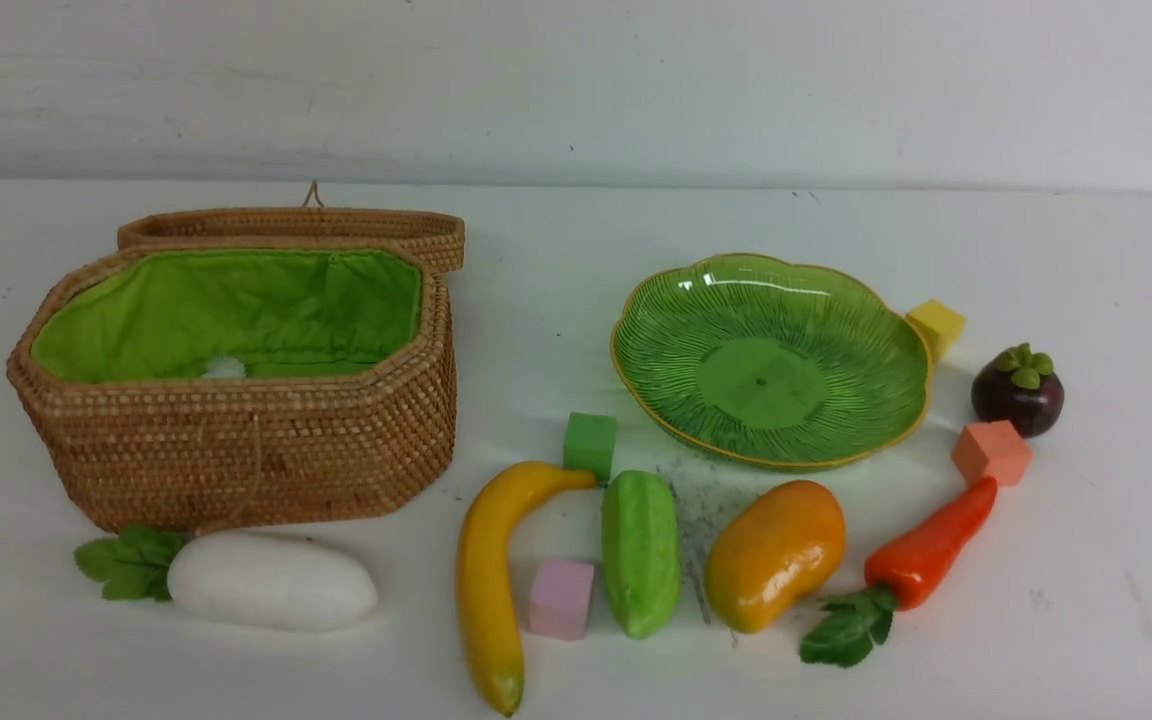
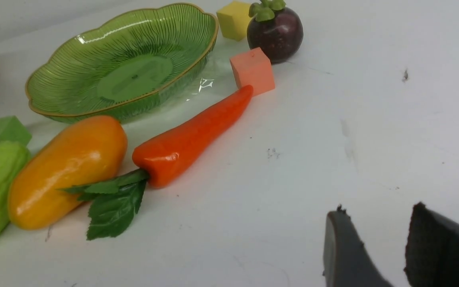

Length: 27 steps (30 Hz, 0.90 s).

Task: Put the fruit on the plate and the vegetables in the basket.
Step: Take a daikon with your left arm and place it on the basket on the left.

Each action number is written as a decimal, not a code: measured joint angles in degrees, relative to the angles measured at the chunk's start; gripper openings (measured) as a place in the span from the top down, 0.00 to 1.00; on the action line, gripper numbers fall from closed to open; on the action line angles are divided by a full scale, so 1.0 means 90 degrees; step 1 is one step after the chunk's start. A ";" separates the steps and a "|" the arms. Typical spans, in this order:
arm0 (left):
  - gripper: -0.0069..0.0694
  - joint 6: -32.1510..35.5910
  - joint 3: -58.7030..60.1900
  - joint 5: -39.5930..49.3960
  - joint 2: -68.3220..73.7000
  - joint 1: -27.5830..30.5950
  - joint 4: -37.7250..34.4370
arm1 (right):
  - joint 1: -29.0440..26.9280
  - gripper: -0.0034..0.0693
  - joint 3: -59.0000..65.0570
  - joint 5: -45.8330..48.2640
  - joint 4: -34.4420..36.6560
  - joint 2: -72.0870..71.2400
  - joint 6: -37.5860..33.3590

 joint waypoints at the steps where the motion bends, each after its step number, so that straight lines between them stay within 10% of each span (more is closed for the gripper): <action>1: 0.93 0.0180 -0.0306 0.0413 0.0147 0.0000 0.0079 | 0.0000 0.62 0.0000 0.0000 0.0000 0.0000 0.0000; 10: 0.93 0.1513 -0.2118 0.3320 0.2093 0.0000 0.0266 | 0.0000 0.62 0.0052 -0.0748 0.0482 0.0000 0.0467; 19: 0.93 0.2393 -0.2578 0.4199 0.3587 0.0000 0.0363 | 0.0009 0.65 0.0029 -0.2354 0.1301 0.0000 0.1646; 27: 0.93 0.2845 -0.3334 0.4723 0.4902 -0.0414 0.0579 | 0.1345 0.79 -0.2825 0.1045 0.1086 0.1044 0.0571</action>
